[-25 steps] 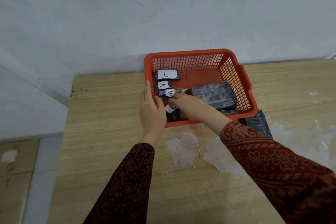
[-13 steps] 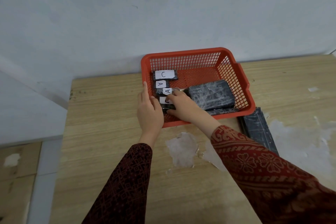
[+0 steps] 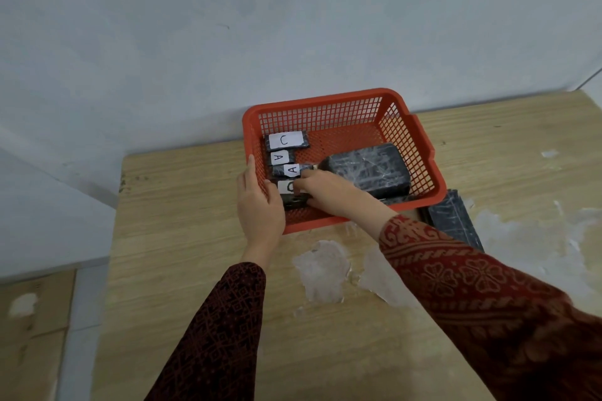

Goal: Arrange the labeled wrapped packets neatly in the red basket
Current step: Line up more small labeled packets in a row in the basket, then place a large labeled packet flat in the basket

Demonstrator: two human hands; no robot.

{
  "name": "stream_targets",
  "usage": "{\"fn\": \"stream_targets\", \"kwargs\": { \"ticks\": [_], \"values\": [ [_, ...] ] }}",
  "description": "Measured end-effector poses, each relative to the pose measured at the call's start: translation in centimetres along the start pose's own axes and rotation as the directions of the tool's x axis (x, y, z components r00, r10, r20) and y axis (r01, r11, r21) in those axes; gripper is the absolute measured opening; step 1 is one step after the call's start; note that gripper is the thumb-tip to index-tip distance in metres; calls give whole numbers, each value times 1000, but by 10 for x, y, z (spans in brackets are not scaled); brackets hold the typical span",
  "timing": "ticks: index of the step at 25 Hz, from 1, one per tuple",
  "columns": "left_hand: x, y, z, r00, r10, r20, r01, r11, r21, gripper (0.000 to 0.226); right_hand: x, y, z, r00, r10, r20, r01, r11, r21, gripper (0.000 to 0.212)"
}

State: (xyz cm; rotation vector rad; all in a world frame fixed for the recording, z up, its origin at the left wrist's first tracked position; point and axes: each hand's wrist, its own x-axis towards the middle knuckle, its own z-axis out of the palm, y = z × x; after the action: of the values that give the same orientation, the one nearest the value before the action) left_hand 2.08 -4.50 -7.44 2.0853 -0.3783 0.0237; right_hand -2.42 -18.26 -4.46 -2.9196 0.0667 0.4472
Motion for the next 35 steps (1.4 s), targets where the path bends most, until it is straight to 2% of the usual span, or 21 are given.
{"fn": "stream_targets", "kwargs": {
  "ticks": [3, 5, 7, 8, 9, 10, 12, 13, 15, 19, 22, 24, 25, 27, 30, 32, 33, 35],
  "values": [
    [0, 7, -4, 1000, -14, -4, 14, 1000, -23, 50, -3, 2, -3, 998, -49, -43, 53, 993, 109, 35],
    [-3, 11, -5, 993, 92, -75, -81, 986, 146, 47, -17, 14, -3, 976, -8, -219, 51, 980, 190, 34],
    [-7, 16, -3, 958, 281, -55, -250, 915, 317, 42, -37, 39, -1, 888, 217, -405, -94, 949, 302, 36],
    [-9, 21, 2, 938, 347, 18, -334, 883, 330, 39, -49, 54, 1, 822, 362, -439, -199, 906, 373, 39],
    [-11, 28, 10, 924, 361, 123, -381, 873, 305, 36, -60, 70, 4, 760, 497, -419, -301, 840, 452, 45],
    [-12, 35, 20, 919, 308, 244, -371, 887, 277, 35, -70, 83, 6, 717, 603, -349, -378, 757, 532, 51],
    [-15, 48, 41, 887, 98, 451, -259, 914, 311, 41, -79, 98, 9, 708, 686, -166, -444, 615, 652, 63],
    [-16, 55, 51, 858, 9, 513, -221, 909, 354, 46, -81, 102, 11, 725, 679, -119, -440, 588, 678, 67],
    [-19, 65, 60, 828, -79, 555, -145, 926, 348, 50, -83, 104, 8, 751, 647, -129, -390, 593, 705, 71],
    [-11, 86, 45, 885, -94, 456, 74, 995, 62, 47, -100, 101, -17, 783, 548, -294, -226, 692, 686, 81],
    [1, 105, 18, 935, -133, 328, 186, 973, -136, 43, -117, 89, -31, 814, 401, -420, -190, 868, 459, 96],
    [5, 117, -3, 967, -121, 225, 170, 962, -212, 34, -125, 77, -39, 768, 332, -548, -179, 932, 314, 93],
    [6, 122, -14, 975, -104, 197, 148, 963, -226, 30, -129, 72, -43, 753, 310, -581, -156, 941, 301, 89],
    [3, 127, -35, 974, -21, 224, 81, 962, -262, 32, -137, 66, -55, 768, 304, -564, -101, 927, 362, 80],
    [-5, 118, -62, 903, 184, 389, -44, 938, -343, 51, -146, 60, -73, 822, 314, -475, -51, 872, 487, 62],
    [-10, 111, -76, 874, 257, 411, -105, 928, -358, 58, -149, 53, -78, 857, 302, -418, -19, 828, 560, 51],
    [-11, 108, -81, 880, 256, 400, -91, 917, -388, 59, -150, 49, -79, 880, 292, -376, 1, 788, 615, 51],
    [-14, 105, -87, 906, 185, 380, 30, 869, -494, 52, -147, 44, -76, 918, 262, -296, 35, 691, 722, 50]
  ]
}}
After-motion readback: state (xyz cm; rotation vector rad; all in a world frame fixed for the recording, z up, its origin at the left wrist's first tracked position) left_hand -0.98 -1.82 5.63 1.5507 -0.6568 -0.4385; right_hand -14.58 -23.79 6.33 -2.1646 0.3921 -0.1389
